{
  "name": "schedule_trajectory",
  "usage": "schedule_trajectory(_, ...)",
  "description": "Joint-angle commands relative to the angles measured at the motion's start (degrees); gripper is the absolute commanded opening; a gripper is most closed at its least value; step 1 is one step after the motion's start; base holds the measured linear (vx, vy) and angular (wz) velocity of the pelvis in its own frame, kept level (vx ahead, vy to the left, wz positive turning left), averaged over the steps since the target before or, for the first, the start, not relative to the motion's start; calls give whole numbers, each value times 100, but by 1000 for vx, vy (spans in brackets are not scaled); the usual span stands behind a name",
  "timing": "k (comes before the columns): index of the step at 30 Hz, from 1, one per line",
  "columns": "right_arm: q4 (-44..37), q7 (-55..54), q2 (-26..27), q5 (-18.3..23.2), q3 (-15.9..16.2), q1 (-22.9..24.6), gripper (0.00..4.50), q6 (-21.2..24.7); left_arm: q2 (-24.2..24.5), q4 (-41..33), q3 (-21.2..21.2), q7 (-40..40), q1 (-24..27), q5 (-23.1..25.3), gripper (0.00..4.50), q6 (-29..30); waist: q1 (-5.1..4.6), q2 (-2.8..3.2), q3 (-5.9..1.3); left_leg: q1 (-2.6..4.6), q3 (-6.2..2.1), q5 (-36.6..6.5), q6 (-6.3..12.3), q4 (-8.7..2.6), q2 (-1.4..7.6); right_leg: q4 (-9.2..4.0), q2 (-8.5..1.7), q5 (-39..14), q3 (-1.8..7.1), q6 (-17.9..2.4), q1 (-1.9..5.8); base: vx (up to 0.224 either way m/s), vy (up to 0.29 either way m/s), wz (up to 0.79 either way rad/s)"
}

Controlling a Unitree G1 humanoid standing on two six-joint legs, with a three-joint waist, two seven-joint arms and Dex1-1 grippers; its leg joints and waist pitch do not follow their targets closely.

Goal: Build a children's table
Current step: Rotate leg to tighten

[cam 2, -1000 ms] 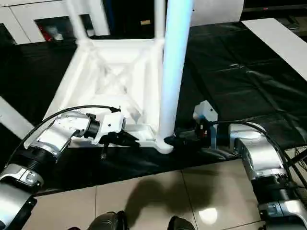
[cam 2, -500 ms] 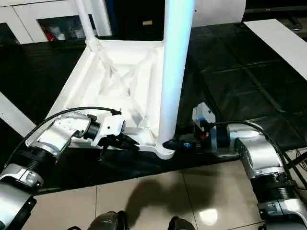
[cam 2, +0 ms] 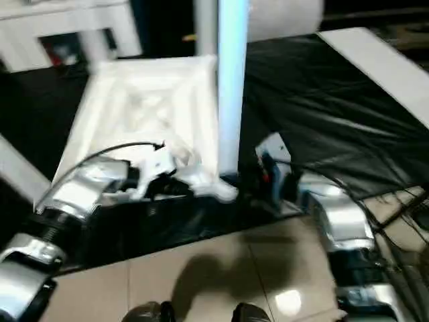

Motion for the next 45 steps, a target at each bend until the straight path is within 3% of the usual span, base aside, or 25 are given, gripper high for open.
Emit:
schedule_trajectory(1,284,-737,461,-162,244,-167,195,276,-586,-230,-296,276,36,-69,0,242,-15,-78,-256,69,-183,-2202,16,-425,238,-640,-450,-3711,218,-680,196,0,0,0)
schedule_trajectory(2,561,-1421,766,-320,127,-303,195,268,-888,-157,-215,771,-68,-12,0,461,-57,-88,-273,90,-191,-2260,13,-410,218,-684,-455,-3852,201,-577,188,0,0,0)
schedule_trajectory(4,762,-2013,1001,-460,24,-409,195,243,-1131,-59,-152,1198,-178,52,0,608,-123,-81,-277,30,-214,-2197,30,-428,204,-687,-444,-3782,168,-508,228,0,0,0)
schedule_trajectory(5,817,-2228,1080,-529,-9,-443,195,243,-1211,-24,-131,1348,-214,79,0,651,-134,-88,-298,44,-208,-2125,49,-437,212,-693,-432,-3629,167,-484,214,0,0,0)
schedule_trajectory(8,824,-2705,1380,-454,-305,-543,195,390,-1461,-76,-71,1716,-277,154,0,884,-133,-90,-320,74,-165,-2090,178,-436,220,-700,-408,-3175,209,-617,180,0,0,0)
schedule_trajectory(10,829,-2785,1411,-490,-319,-576,195,377,-1536,-112,-69,1840,-297,204,0,961,-112,-78,-346,62,-162,-1955,226,-443,232,-660,-405,-2830,225,-748,200,0,0,0)
schedule_trajectory(11,841,-2740,1352,-601,-238,-558,249,205,-1538,-133,-94,1893,-297,262,0,966,-106,-80,-355,57,-148,-1902,246,-442,248,-638,-398,-2582,237,-826,201,0,0,0)
schedule_trajectory(12,844,-2700,1321,-644,-204,-541,263,102,-1528,-143,-106,1907,-292,291,0,963,-101,-81,-358,51,-140,-1870,258,-439,247,-633,-401,-2477,243,-857,208,0,0,0)
schedule_trajectory(15,735,-2441,1213,-558,-213,-404,269,-192,-1404,-188,-168,1899,-232,374,0,922,-56,-90,-394,55,-99,-1609,372,-405,248,-595,-416,-2027,272,-1041,228,0,0,0)
schedule_trajectory(17,556,-2227,1116,-404,-311,-267,305,-321,-1281,-236,-172,1868,-156,411,0,899,-9,-100,-411,40,-78,-1361,479,-379,248,-553,-413,-1710,278,-1174,257,0,0,0)
schedule_trajectory(20,326,-1842,886,-226,-417,-73,311,-342,-1104,-249,-155,1743,-76,411,0,834,46,-104,-439,1,-74,-1006,665,-353,244,-510,-404,-1316,262,-1224,298,0,0,0)
schedule_trajectory(21,293,-1756,816,-221,-419,-31,341,-362,-1063,-243,-156,1700,-64,413,0,817,52,-104,-444,1,-69,-955,689,-348,244,-502,-404,-1254,262,-1246,299,0,0,0)
schedule_trajectory(22,254,-1519,655,-235,-384,55,341,-481,-996,-202,-151,1619,-45,416,0,716,68,-103,-457,-8,-73,-864,719,-338,240,-483,-398,-1127,255,-1276,311,0,0,0)
schedule_trajectory(27,234,-730,41,-171,-420,244,383,-940,-694,35,-244,1155,-44,376,0,218,105,-75,-444,1,-81,-988,755,-339,249,-509,-397,-1260,234,-1278,313,0,0,0)
schedule_trajectory(29,249,-223,-328,-137,-378,234,395,-1136,-499,170,-357,664,-55,345,0,-274,106,-90,-440,-1,-85,-1092,723,-348,253,-511,-389,-1392,232,-1250,321,0,0,0)
schedule_trajectory(32,277,123,-555,-161,-301,199,425,-1261,-389,264,-403,332,-59,304,0,-549,106,-99,-421,12,-80,-1226,703,-353,261,-538,-394,-1595,234,-1208,301,0,0,0)
schedule_trajectory(37,270,1325,-940,166,-80,98,425,-1279,-81,487,-587,-404,-194,296,0,-1240,172,-102,-443,12,-75,-1111,773,-338,295,-489,-408,-1448,240,-1302,302,0,0,0)
schedule_trajectory(39,345,1619,-998,253,-24,51,391,-1328,-17,508,-625,-631,-223,256,0,-1405,211,-122,-453,17,-67,-1056,825,-327,302,-473,-406,-1321,238,-1364,294,0,0,0)
schedule_trajectory(45,567,2233,-1082,344,146,-63,344,-1426,121,477,-717,-1244,-212,159,0,-1713,280,-90,-499,10,-76,-724,915,-286,339,-356,-422,-648,246,-1618,297,0,0,0)
